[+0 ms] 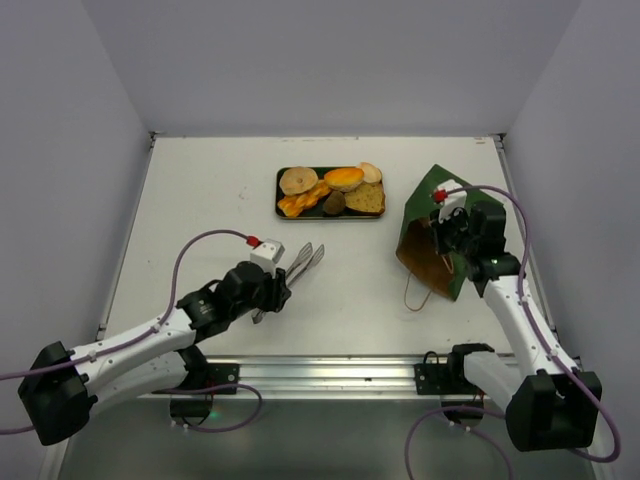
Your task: Take the fake bread out of the paper bag
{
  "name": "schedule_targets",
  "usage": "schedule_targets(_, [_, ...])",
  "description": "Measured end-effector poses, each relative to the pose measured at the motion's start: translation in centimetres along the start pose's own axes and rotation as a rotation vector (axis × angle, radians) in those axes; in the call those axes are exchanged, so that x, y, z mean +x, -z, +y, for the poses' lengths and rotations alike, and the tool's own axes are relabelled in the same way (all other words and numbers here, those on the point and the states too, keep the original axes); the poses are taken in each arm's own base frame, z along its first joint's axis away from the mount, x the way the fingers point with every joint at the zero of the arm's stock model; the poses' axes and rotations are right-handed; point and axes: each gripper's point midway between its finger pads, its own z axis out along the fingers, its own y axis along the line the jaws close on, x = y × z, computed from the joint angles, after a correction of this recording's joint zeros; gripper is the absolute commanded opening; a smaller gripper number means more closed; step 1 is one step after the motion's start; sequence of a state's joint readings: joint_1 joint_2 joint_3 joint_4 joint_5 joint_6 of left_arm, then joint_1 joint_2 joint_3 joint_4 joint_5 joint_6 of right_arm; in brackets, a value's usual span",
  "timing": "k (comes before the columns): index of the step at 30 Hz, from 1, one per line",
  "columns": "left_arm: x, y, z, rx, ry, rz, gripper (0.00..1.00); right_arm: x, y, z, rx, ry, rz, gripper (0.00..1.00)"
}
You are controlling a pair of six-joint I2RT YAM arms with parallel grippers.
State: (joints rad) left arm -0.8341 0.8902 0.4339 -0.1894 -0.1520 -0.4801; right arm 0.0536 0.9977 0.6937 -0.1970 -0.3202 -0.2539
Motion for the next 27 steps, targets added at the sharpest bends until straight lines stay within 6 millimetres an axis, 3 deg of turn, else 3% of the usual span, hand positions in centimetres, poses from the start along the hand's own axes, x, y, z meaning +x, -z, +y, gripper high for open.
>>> schedule_targets(7, [0.0, -1.1, 0.9, -0.075, -0.014, -0.039, 0.5, -1.3, 1.4, 1.5, -0.1, 0.093, -0.046, 0.0])
schedule_targets(15, [3.4, -2.5, 2.8, -0.157, -0.037, 0.055, 0.67, -2.8, 2.4, 2.3, -0.167, 0.132, -0.056, 0.0])
schedule_targets(20, [4.4, -2.2, 3.4, -0.163, -0.019, 0.05, 0.76, -5.6, 3.9, 2.7, -0.206, 0.16, -0.072, 0.0])
schedule_targets(26, [3.6, -1.5, 3.1, -0.135, 0.013, -0.014, 0.87, -9.4, 6.3, 2.4, -0.183, 0.169, -0.109, 0.0])
schedule_targets(27, [3.2, -1.3, 3.0, -0.128, 0.019, -0.03, 0.97, -9.8, 6.7, 2.1, -0.167, 0.164, -0.109, 0.0])
